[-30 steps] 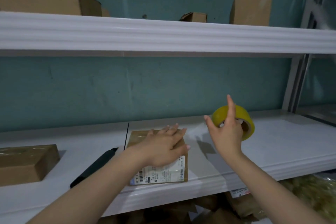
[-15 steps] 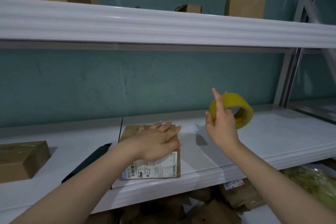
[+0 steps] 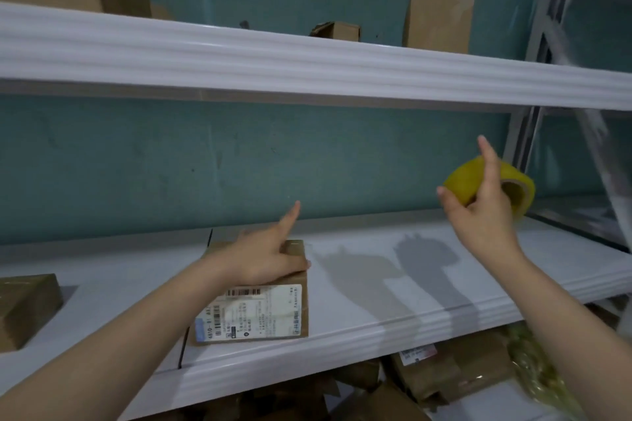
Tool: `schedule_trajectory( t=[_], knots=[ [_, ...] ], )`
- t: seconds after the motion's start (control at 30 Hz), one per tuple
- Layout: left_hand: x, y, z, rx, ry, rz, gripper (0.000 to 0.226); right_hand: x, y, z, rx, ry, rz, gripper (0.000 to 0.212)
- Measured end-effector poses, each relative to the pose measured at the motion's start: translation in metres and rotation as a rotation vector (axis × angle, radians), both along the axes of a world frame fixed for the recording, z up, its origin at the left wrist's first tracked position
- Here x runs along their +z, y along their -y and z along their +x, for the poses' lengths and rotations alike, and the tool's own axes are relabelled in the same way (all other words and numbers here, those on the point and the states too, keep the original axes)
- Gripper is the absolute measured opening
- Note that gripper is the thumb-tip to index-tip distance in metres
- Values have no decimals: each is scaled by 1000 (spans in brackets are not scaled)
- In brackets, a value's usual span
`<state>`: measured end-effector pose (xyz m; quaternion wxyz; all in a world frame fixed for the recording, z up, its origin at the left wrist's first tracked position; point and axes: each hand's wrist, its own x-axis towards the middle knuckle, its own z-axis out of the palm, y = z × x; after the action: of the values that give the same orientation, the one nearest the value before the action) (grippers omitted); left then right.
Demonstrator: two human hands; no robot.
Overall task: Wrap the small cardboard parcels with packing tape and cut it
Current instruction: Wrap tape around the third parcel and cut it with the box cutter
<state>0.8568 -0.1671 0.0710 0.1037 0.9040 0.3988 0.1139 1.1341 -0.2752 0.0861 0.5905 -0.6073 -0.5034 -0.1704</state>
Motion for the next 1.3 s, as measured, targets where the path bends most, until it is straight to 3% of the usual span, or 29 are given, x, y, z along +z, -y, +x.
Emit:
schedule_trajectory(
  t=[0.07,0.1,0.17,0.23,0.33,0.4,0.47,0.57,0.7,0.8,0.87,0.97,1.03,1.13,1.17,1.23,1.3],
  knots=[
    [6,1,12,6,226,171,81,3,-3,-13,110,-75,51,81],
    [8,4,20,-15,385,163,75,5,-5,-19,174,-129,89,82],
    [11,16,38,-100,651,-65,67,8,-10,-33,362,-293,139,82],
    [7,28,53,-193,749,-309,77,11,-11,-48,609,-506,132,78],
    [-2,32,67,-263,833,-436,94,14,-11,-71,850,-689,83,72],
    [-4,28,69,-338,907,-472,76,16,-11,-83,967,-787,58,68],
    [-8,25,66,-399,888,-417,45,15,-13,-91,1025,-863,31,73],
    [-13,24,54,-410,841,-317,18,8,-19,-97,1070,-928,-24,85],
    [-14,25,38,-317,774,-108,24,-2,-27,-99,1068,-954,-127,86],
    [-13,16,17,-310,682,-3,33,-8,-38,-93,981,-943,-88,74],
    [-8,3,-11,-264,721,105,38,-19,-48,-84,803,-855,-138,84],
    [-3,-15,-64,-99,921,273,27,-47,-58,-74,421,-425,-415,72],
    [-7,-13,-98,-39,946,232,25,-65,-63,-70,275,-202,-576,72],
    [-25,4,-124,-89,658,51,52,-77,-64,-78,80,236,-771,74],
    [-32,7,-123,-88,485,85,60,-79,-65,-82,-4,397,-805,73],
    [-44,9,-110,-76,216,224,65,-82,-67,-91,-127,541,-808,70],
    [-49,5,-97,-11,155,317,63,-89,-67,-95,-182,591,-787,66]
  ],
)
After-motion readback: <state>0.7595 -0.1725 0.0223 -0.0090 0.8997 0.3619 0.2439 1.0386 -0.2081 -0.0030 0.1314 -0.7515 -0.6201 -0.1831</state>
